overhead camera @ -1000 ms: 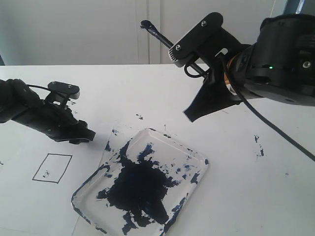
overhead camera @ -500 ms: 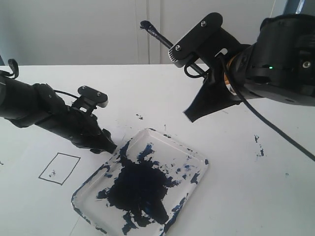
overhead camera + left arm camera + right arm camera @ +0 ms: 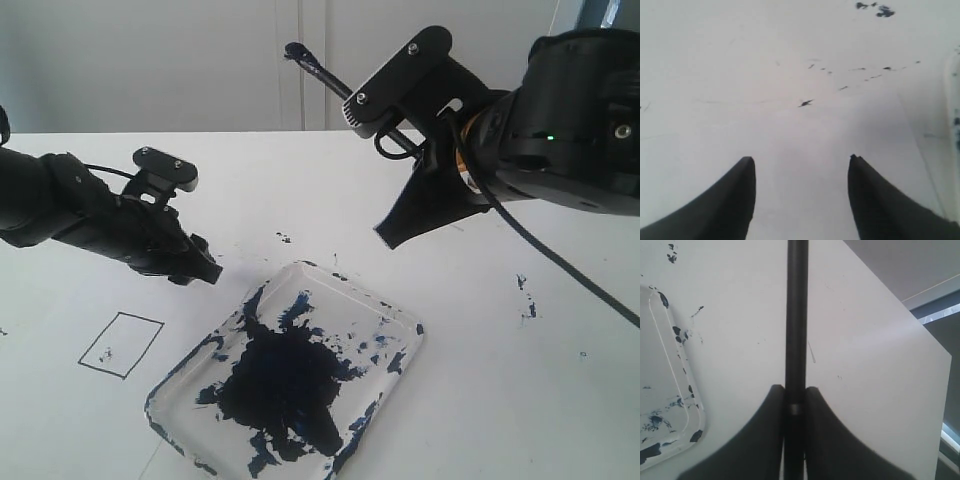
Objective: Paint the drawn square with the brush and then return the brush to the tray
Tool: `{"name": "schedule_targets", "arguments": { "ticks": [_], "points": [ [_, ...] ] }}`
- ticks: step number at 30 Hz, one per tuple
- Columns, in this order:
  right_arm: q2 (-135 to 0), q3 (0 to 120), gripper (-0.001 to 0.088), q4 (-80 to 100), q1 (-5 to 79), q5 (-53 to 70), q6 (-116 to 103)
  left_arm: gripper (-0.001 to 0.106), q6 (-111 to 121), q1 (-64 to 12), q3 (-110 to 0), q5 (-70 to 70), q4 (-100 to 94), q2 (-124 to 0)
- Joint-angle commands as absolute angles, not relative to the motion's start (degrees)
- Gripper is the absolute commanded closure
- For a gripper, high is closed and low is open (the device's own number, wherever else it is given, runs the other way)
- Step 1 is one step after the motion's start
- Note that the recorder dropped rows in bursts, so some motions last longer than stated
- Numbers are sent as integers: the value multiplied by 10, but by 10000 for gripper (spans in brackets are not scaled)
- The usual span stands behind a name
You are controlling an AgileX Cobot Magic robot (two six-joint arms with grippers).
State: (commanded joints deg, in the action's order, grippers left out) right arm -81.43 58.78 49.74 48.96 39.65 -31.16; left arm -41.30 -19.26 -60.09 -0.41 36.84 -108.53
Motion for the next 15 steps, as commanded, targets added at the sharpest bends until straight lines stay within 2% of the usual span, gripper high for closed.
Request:
{"name": "schedule_targets", "arguments": {
  "ticks": [7, 15],
  "points": [
    [-814, 588, 868, 497, 490, 397, -312, 462, -399, -155, -601, -7, 368, -1088],
    [-814, 588, 868, 497, 490, 394, -312, 462, -396, -153, -601, 31, 368, -1110]
  ]
}}
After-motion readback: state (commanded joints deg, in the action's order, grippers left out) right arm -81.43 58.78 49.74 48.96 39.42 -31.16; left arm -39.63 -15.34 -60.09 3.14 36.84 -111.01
